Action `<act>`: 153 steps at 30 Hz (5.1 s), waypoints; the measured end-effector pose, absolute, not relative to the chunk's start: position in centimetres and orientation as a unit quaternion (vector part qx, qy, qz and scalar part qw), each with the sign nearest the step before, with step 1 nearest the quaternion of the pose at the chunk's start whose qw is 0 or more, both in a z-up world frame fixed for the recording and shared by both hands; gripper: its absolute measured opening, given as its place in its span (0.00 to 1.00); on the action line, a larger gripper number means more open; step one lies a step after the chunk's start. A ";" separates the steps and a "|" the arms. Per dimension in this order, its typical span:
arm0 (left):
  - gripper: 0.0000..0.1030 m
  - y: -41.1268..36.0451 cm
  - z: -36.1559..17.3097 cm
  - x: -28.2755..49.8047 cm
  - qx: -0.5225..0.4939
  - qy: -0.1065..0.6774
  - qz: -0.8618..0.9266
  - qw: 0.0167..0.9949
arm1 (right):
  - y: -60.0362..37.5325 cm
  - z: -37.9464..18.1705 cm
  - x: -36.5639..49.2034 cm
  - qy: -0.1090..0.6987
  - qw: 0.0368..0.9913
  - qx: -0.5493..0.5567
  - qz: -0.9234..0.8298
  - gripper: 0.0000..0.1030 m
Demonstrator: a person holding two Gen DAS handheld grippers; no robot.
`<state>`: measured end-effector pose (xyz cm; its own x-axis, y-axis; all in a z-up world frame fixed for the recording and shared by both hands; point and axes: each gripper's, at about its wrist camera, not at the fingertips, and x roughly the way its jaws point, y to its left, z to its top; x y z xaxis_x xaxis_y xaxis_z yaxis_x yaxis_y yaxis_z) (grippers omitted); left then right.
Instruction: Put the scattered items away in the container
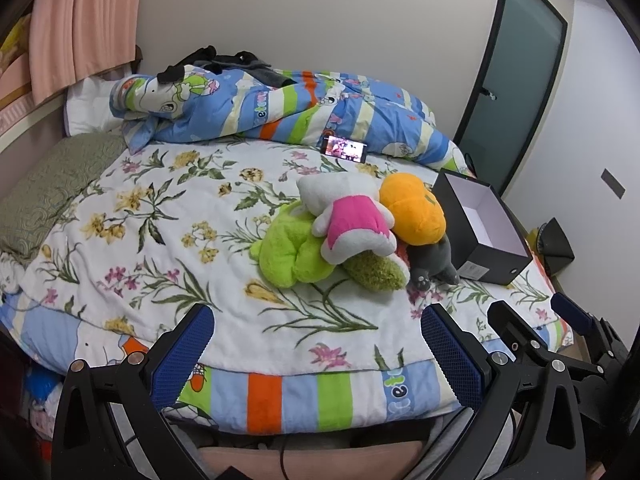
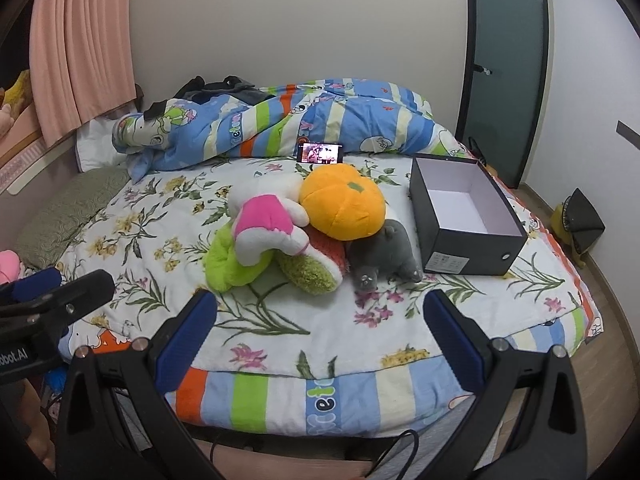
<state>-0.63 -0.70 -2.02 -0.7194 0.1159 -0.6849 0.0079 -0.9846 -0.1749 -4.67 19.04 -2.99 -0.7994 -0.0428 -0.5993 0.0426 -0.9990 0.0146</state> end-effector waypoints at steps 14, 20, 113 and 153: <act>1.00 -1.0 -2.2 -0.5 -0.375 -0.084 0.923 0.031 | 19.1 -3.2 -4.9 -0.007 0.026 0.322 -0.946 1.00; 1.00 -0.9 -2.2 -0.5 -0.376 -0.084 0.922 0.030 | 19.0 -3.3 -5.0 -0.014 0.035 0.325 -0.945 1.00; 1.00 -1.9 -16.2 -30.8 -0.571 -0.327 0.724 0.207 | 17.1 -15.1 -27.6 -0.109 0.218 0.372 -0.896 1.00; 0.84 5.7 -2.8 -22.2 -0.478 -0.251 0.781 0.313 | 19.3 -4.5 -17.6 -0.102 0.260 0.282 -0.918 0.71</act>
<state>-22.17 5.71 -2.83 -0.3474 0.7292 -0.5895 -0.2488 -0.6778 -0.6919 -17.63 19.30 -4.53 -0.7053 -0.5348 -0.4653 0.4202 -0.8440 0.3333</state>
